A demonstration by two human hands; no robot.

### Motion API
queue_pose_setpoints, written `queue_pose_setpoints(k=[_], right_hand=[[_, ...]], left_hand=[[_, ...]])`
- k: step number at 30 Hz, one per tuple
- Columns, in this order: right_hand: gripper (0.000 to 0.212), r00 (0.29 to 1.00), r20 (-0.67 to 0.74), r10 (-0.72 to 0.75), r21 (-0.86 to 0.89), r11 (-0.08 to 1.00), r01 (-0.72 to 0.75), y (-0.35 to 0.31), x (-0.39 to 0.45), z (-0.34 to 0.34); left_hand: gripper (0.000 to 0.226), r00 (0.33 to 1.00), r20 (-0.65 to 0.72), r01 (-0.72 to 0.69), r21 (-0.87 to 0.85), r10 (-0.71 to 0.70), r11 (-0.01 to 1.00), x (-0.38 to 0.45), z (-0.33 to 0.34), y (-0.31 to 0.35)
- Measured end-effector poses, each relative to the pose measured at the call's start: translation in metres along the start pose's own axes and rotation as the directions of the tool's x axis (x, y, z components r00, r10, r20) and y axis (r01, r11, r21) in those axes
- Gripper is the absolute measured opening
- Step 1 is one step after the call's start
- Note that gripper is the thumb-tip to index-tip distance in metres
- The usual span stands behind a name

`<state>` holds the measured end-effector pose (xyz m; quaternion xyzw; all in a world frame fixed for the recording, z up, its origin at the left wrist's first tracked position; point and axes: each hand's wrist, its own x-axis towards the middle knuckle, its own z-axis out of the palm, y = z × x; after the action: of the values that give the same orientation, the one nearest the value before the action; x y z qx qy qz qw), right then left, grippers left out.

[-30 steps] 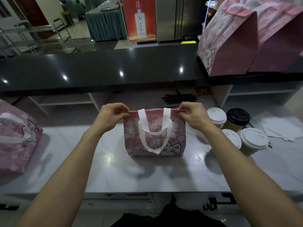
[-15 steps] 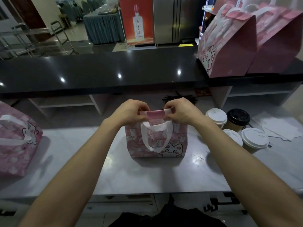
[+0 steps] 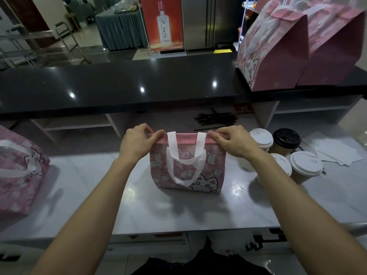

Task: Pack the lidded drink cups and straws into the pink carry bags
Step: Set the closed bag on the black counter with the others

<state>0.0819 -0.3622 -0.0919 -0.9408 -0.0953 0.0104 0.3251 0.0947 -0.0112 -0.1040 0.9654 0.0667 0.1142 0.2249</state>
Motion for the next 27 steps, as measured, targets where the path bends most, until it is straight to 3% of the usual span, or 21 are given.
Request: queue_pose_setpoints(k=[2, 4, 6, 9, 13, 15, 18, 21, 23, 25, 27], right_hand=[[0.082, 0.999, -0.053, 0.007, 0.052, 0.999, -0.004, -0.003, -0.008, 0.005], [0.087, 0.999, -0.018, 0.038, 0.21, 0.977, -0.033, -0.003, -0.018, 0.011], [0.084, 0.998, 0.022, 0.053, 0.314, 0.948, -0.057, -0.003, -0.027, 0.021], [0.072, 0.997, 0.046, 0.069, 0.291, 0.953, -0.079, -0.004, -0.038, 0.045], [0.066, 0.985, 0.14, 0.098, 0.305, 0.942, -0.137, -0.001, -0.063, 0.084], [0.072, 0.979, 0.159, 0.13, 0.367, 0.913, -0.181, -0.005, -0.074, 0.099], [0.073, 0.974, 0.129, 0.185, 0.432, 0.874, -0.223, -0.013, -0.069, 0.108], [0.083, 0.959, 0.15, 0.242, 0.519, 0.806, -0.284, -0.019, -0.061, 0.108], [0.098, 0.948, 0.142, 0.286, 0.618, 0.722, -0.311, -0.013, -0.066, 0.107], [0.1, 0.947, 0.113, 0.3, 0.667, 0.684, -0.296, 0.002, -0.084, 0.109], [0.081, 0.966, 0.085, 0.244, 0.62, 0.746, -0.243, 0.015, -0.108, 0.114]], left_hand=[[0.049, 1.0, 0.005, 0.009, -0.146, -0.008, 0.989, 0.004, -0.001, 0.005], [0.042, 0.998, 0.061, 0.002, -0.267, 0.014, 0.964, 0.009, -0.005, 0.01], [0.041, 0.982, 0.166, -0.028, -0.331, 0.088, 0.943, 0.008, -0.009, 0.009], [0.038, 0.952, 0.266, -0.037, -0.387, 0.15, 0.921, -0.007, -0.007, -0.004], [0.033, 0.937, 0.341, 0.094, -0.454, 0.076, 0.886, -0.043, 0.007, -0.035], [0.035, 0.884, 0.46, 0.185, -0.503, 0.081, 0.844, -0.062, 0.014, -0.046], [0.049, 0.782, 0.606, 0.293, -0.562, 0.144, 0.774, -0.081, 0.022, -0.048], [0.063, 0.775, 0.609, 0.348, -0.635, 0.169, 0.689, -0.088, 0.027, -0.044], [0.083, 0.765, 0.62, 0.373, -0.649, 0.176, 0.663, -0.093, 0.029, -0.051], [0.112, 0.732, 0.653, 0.351, -0.607, 0.196, 0.714, -0.103, 0.032, -0.065], [0.137, 0.702, 0.686, 0.295, -0.524, 0.191, 0.799, -0.118, 0.036, -0.073]])
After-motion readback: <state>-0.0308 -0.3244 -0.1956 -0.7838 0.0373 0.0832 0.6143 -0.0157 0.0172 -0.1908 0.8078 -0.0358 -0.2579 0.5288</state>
